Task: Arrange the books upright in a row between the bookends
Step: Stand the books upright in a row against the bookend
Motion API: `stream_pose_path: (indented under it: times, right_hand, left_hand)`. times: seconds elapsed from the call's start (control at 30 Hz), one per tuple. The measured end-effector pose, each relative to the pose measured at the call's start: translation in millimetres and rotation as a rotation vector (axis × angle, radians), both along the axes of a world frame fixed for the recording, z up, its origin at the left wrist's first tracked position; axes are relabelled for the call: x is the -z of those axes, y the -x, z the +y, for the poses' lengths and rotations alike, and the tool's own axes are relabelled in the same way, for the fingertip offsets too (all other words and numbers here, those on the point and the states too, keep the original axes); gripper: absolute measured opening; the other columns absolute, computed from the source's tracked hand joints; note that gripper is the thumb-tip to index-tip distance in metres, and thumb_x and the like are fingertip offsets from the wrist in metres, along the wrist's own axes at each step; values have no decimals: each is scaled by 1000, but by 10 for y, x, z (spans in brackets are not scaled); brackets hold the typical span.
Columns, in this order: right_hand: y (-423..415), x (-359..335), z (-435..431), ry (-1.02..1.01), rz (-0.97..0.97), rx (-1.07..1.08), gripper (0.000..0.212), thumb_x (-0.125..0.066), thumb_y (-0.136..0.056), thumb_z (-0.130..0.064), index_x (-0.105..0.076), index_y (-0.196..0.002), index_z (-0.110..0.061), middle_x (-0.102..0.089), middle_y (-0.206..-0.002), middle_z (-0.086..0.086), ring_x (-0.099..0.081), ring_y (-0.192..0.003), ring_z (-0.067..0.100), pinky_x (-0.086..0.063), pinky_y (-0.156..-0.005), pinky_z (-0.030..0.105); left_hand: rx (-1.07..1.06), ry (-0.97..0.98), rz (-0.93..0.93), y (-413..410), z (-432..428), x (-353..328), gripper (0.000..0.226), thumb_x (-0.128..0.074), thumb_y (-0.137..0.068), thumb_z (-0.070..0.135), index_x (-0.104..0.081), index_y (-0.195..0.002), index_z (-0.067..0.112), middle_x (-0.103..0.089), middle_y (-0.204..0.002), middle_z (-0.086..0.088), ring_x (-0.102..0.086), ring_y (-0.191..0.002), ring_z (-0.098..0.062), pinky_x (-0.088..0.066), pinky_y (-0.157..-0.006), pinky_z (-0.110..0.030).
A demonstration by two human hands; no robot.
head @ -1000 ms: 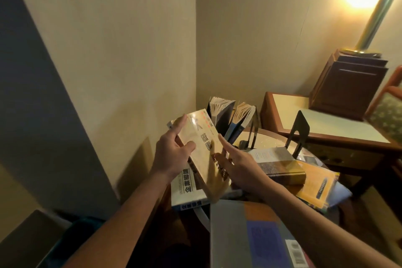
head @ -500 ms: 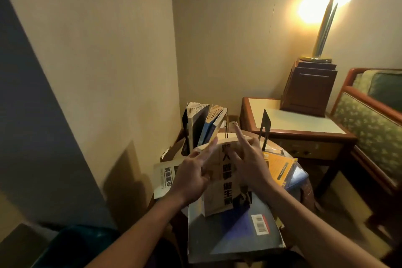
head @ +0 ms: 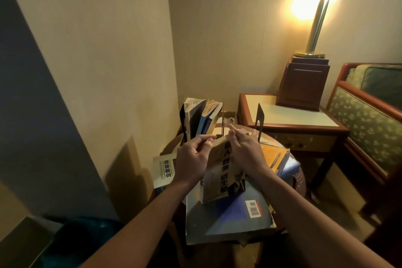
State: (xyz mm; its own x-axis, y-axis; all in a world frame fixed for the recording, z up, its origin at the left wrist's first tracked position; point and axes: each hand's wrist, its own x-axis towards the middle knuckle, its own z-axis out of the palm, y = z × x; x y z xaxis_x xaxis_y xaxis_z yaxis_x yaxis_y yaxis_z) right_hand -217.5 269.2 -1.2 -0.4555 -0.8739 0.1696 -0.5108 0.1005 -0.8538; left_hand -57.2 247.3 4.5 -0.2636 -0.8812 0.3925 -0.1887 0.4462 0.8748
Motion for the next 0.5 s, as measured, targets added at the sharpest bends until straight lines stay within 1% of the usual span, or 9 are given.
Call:
stream_pose_path:
  times: [0.07, 0.17, 0.23, 0.3, 0.33, 0.37, 0.4, 0.43, 0.5]
  right_hand:
    - [-39, -39, 62, -61, -41, -6, 55, -31, -83, -79, -30, -137, -67, -26, -159, 14, -45, -134, 38, -54, -95, 53]
    - [-65, -84, 152, -112, -168, -43, 54, -42, -96, -59, -26, -147, -56, -29, -159, 15, -40, -139, 39, -53, -97, 54]
    - [-86, -109, 233, -112, -312, -75, 54, -46, -101, -46, -27, -152, -46, -35, -154, 10, -48, -131, 34, -55, -95, 51]
    - [-95, -133, 315, -91, -434, -82, 55, -51, -102, -40, -30, -153, -42, -36, -150, 8, -54, -122, 29, -58, -91, 48]
    - [-92, -126, 338, -76, -467, -85, 57, -54, -100, -39, -32, -153, -42, -36, -149, 7, -55, -120, 28, -59, -89, 47]
    - [-86, -110, 365, -65, -480, -89, 59, -57, -98, -40, -33, -152, -42, -36, -148, 4, -56, -120, 28, -59, -89, 47]
    - [-71, -94, 392, -57, -479, -93, 61, -60, -96, -41, -33, -151, -44, -37, -147, -1, -57, -120, 27, -58, -90, 47]
    - [-46, -78, 411, -53, -472, -98, 63, -62, -93, -41, -34, -150, -44, -38, -150, -2, -58, -120, 26, -58, -92, 48]
    - [-6, -87, 474, -40, -456, -98, 58, -59, -96, -33, -38, -149, -42, -40, -150, -1, -61, -118, 25, -58, -91, 46]
  left_hand:
    - [73, -170, 85, -8, 70, 11, 26, -50, -103, 27, -75, -113, 23, -75, -93, 0, -71, -86, -7, -60, -67, -27]
    - [195, -362, 192, 26, 217, 18, 32, -43, -105, 31, -73, -112, 32, -74, -102, -6, -71, -96, -23, -60, -79, -39]
    - [241, -382, 181, 71, 325, 66, 28, -42, -104, 35, -69, -110, 36, -70, -112, -10, -69, -100, -23, -58, -82, -36]
    - [252, -445, 223, 119, 413, 153, 28, -43, -101, 48, -63, -112, 32, -68, -114, -6, -68, -97, -14, -58, -78, -27]
    - [243, -455, 199, 147, 451, 211, 45, -44, -95, 62, -61, -121, 29, -66, -118, -5, -67, -101, -12, -57, -83, -27]
    - [265, -360, 96, 181, 474, 304, 65, -46, -87, 72, -53, -134, 27, -62, -127, -6, -63, -111, -13, -54, -93, -32]
    - [268, -304, -17, 196, 503, 380, 69, -50, -88, 68, -43, -144, 30, -57, -137, -7, -59, -120, -14, -49, -102, -34]
    - [272, -227, -36, 231, 518, 462, 57, -55, -94, 53, -39, -146, 34, -54, -140, -5, -57, -122, -10, -48, -102, -30]
    - [302, -239, 50, 287, 585, 492, 31, -48, -104, 27, -50, -134, 37, -62, -132, 5, -63, -110, 4, -51, -89, -16]
